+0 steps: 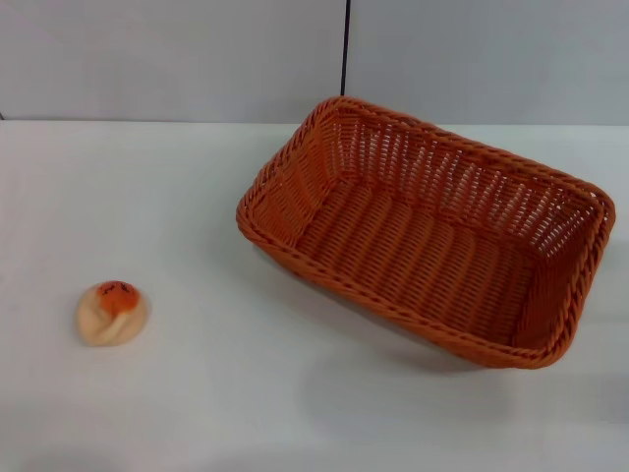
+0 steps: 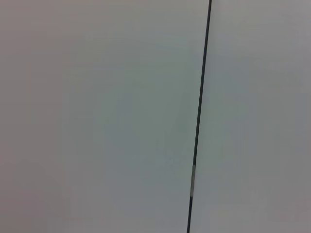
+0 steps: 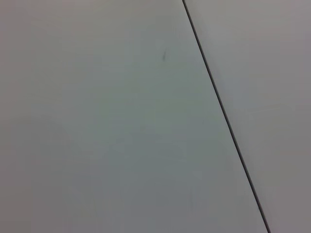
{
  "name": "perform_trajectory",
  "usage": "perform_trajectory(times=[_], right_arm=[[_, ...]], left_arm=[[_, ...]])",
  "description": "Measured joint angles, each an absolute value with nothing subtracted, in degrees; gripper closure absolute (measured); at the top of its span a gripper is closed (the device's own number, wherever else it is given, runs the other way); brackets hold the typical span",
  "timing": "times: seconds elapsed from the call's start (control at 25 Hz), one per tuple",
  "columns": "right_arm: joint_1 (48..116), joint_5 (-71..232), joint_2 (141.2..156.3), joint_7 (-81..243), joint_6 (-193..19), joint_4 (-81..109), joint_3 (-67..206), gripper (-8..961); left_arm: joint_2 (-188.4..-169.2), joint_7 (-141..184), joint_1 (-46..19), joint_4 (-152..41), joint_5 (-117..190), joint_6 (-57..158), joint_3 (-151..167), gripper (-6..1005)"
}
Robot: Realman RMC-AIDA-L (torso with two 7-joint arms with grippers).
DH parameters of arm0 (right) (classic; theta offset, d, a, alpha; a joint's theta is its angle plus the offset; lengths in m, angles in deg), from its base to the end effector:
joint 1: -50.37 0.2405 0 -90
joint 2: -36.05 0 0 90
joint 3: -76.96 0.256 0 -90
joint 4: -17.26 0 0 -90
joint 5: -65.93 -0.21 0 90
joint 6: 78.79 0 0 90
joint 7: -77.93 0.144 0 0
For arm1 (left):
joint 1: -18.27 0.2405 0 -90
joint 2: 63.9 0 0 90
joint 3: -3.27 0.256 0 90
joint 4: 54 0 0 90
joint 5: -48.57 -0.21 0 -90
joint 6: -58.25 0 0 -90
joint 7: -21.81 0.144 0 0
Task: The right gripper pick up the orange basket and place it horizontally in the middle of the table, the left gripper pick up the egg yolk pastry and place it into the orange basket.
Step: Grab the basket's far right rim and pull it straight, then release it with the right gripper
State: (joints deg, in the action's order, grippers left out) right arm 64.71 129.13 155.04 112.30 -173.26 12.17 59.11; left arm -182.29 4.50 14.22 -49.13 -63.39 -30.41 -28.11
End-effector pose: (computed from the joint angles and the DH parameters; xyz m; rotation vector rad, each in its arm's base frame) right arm 0.3617 0.2443 0.0573 -1.3739 0.5264 1.0718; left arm -0.4004 0.1801 0.0271 -1.3230 -0.6239 -0.7234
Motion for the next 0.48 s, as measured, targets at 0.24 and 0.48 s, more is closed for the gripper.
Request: perform_trajectory(times=[0.24, 0.48], right_arm=[[64.77, 129.13, 155.05, 112.32, -173.26, 12.31, 59.11, 129], [64.74, 129.13, 155.05, 112.34, -173.26, 12.34, 59.11, 130]], left_arm=[[-182.29, 4.50, 14.22, -49.21, -63.40, -30.36, -28.11, 187], [-182.29, 4.51, 14.49, -49.05, -63.51, -30.34, -27.83, 188]])
